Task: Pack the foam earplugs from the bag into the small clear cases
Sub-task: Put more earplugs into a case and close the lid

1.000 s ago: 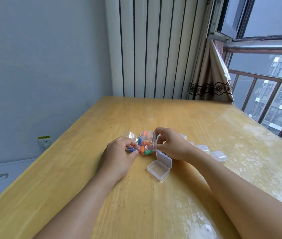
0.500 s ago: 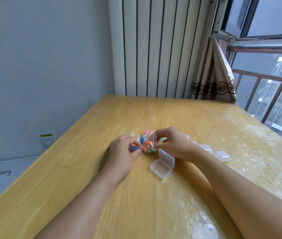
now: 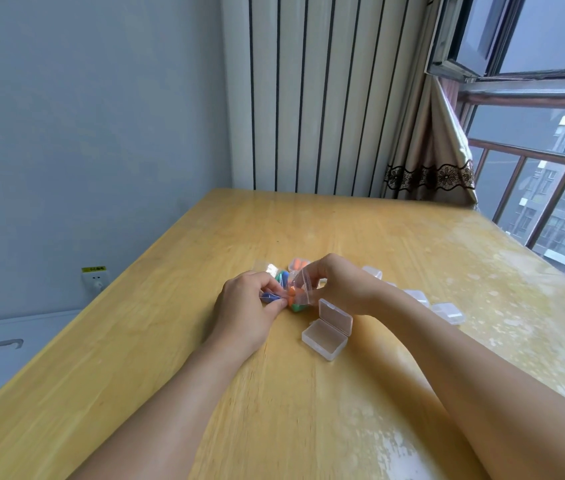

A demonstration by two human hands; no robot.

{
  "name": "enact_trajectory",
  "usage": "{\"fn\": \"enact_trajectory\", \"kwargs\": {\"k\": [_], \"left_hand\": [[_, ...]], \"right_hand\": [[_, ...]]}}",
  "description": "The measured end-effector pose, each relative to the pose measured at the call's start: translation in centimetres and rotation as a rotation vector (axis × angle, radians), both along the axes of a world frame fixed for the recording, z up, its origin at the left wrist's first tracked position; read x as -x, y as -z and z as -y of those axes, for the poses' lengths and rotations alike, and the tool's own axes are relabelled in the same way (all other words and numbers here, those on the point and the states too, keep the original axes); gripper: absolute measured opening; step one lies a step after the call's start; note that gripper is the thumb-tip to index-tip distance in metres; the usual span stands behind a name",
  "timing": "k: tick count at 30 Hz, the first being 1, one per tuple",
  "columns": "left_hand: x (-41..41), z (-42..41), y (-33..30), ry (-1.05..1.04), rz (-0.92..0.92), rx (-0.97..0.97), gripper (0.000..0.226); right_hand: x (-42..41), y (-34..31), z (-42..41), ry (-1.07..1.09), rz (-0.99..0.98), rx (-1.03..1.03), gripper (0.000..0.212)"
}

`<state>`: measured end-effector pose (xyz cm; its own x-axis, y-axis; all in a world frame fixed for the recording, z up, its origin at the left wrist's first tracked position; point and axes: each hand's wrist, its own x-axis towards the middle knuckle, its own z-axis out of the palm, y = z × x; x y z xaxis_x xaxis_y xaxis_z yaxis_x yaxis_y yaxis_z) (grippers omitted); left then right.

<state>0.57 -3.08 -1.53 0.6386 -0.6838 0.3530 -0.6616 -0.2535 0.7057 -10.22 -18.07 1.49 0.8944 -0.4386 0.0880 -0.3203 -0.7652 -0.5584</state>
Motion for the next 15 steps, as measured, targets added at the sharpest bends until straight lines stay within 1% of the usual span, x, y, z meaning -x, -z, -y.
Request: {"fn": "enact_trajectory", "kwargs": {"k": [3, 7, 8, 11, 15], "left_hand": [[0.0, 0.0, 0.0, -0.006, -0.002, -0.006, 0.008], [-0.2, 0.0, 0.1, -0.026, -0.006, 0.007, 0.008], [-0.2, 0.0, 0.1, -0.041, -0.001, 0.011, 0.008], [-0.3, -0.1, 0.1, -0.067, 0.015, 0.007, 0.009], [-0.1, -0.1, -0.1, -0.029, 0.02, -0.001, 0.007]], "right_hand": [[0.4, 0.2, 0.1, -0.001, 0.085, -0.111, 0.01], [1.1, -0.1, 0.1, 0.064, 0.22, -0.407, 0.007], [1.3, -0.1, 0.1, 0.087, 0.233, -0.452, 0.005], [1.6, 0.1, 0.1, 0.111, 0.195, -0.412, 0.012], [1.5, 0.2, 0.1, 0.102, 0.175, -0.42, 0.008]]}}
